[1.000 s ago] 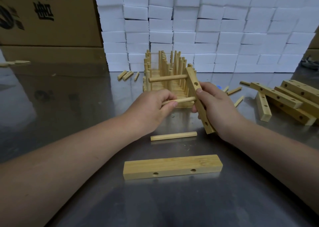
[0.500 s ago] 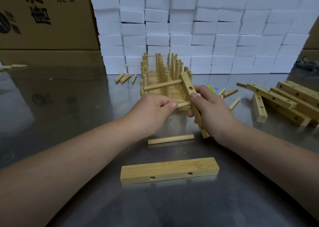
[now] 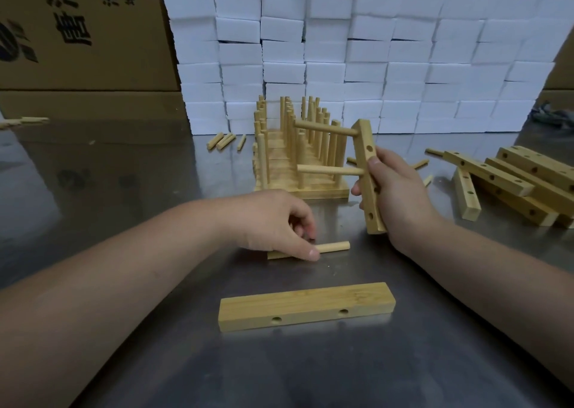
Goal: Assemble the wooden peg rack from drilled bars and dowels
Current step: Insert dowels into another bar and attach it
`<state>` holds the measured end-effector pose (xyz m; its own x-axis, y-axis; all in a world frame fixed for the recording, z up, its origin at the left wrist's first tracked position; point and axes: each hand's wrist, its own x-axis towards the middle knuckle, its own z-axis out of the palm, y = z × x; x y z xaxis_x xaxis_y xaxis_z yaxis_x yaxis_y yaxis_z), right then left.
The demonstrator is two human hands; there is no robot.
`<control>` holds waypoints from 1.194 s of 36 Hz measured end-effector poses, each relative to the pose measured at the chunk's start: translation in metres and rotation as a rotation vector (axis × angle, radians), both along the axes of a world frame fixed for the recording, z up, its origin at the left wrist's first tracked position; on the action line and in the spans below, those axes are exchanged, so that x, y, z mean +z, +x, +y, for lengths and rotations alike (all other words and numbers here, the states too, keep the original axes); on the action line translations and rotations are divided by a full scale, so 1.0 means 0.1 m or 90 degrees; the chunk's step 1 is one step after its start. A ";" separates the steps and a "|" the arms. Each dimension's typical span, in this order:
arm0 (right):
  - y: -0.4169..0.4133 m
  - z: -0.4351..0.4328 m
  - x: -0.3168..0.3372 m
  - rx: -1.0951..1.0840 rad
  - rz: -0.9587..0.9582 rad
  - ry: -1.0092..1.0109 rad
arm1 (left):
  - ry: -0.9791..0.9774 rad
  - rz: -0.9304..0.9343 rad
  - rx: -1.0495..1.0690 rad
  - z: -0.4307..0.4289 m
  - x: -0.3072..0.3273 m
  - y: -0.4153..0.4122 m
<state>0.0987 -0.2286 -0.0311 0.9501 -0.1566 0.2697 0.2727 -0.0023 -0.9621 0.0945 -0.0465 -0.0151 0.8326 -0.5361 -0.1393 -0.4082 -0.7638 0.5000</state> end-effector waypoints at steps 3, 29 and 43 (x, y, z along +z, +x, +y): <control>-0.01 0.00 0.02 -0.001 0.008 -0.001 | 0.012 -0.049 -0.002 -0.01 -0.02 0.00; -0.01 0.10 0.04 -0.059 0.004 0.026 | -0.262 -0.246 0.047 -0.13 -0.08 -0.12; -0.06 0.10 0.12 -0.058 0.018 0.065 | -0.274 -0.287 -0.001 -0.15 -0.04 -0.15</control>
